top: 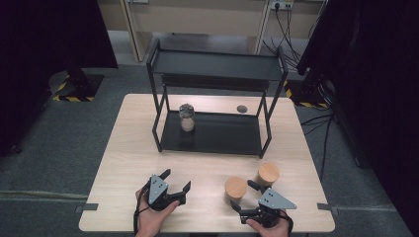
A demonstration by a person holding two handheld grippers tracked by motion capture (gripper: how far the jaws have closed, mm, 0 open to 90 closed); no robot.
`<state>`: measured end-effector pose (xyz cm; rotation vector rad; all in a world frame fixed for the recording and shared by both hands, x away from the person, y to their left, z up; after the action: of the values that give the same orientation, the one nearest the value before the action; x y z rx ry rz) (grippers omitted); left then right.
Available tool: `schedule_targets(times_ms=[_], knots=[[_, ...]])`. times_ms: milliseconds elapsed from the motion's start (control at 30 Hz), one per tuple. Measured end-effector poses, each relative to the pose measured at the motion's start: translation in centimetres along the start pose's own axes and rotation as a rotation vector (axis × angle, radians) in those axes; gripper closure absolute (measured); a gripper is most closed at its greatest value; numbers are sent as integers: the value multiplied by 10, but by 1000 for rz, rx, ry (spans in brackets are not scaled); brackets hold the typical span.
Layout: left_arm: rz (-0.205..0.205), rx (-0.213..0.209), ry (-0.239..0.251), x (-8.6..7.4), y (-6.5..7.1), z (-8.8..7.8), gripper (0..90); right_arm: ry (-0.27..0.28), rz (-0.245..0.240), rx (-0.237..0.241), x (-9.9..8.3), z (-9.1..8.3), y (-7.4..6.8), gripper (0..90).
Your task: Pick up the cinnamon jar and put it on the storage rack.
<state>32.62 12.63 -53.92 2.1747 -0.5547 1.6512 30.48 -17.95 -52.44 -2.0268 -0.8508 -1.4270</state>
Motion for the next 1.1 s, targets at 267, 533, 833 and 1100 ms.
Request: schedule_targets(times_ms=[267, 533, 833, 1100], knots=[[0, 0, -2, 0, 0, 0, 124, -26, -10, -6, 0, 11, 1, 147], [3, 0, -3, 0, 0, 0, 124, -45, -14, -1, -2, 17, 2, 223], [10, 0, -3, 0, 1, 0, 124, -44, -15, -1, -2, 21, 1, 261], [15, -4, -5, 0, 1, 1, 124, -21, -5, -14, 5, 20, -3, 262]])
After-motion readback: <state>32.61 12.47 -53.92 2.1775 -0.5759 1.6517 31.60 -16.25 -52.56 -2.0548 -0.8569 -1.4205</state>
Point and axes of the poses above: each handheld gripper's, and its own axes: z roughly forward along the jaws, x roughly out of its top, y roughly to its right, the point moved 3 cm from there along z, roughly forward along the jaws, and after that the axes turned 2 degrees about z, right-handed, at the moved point
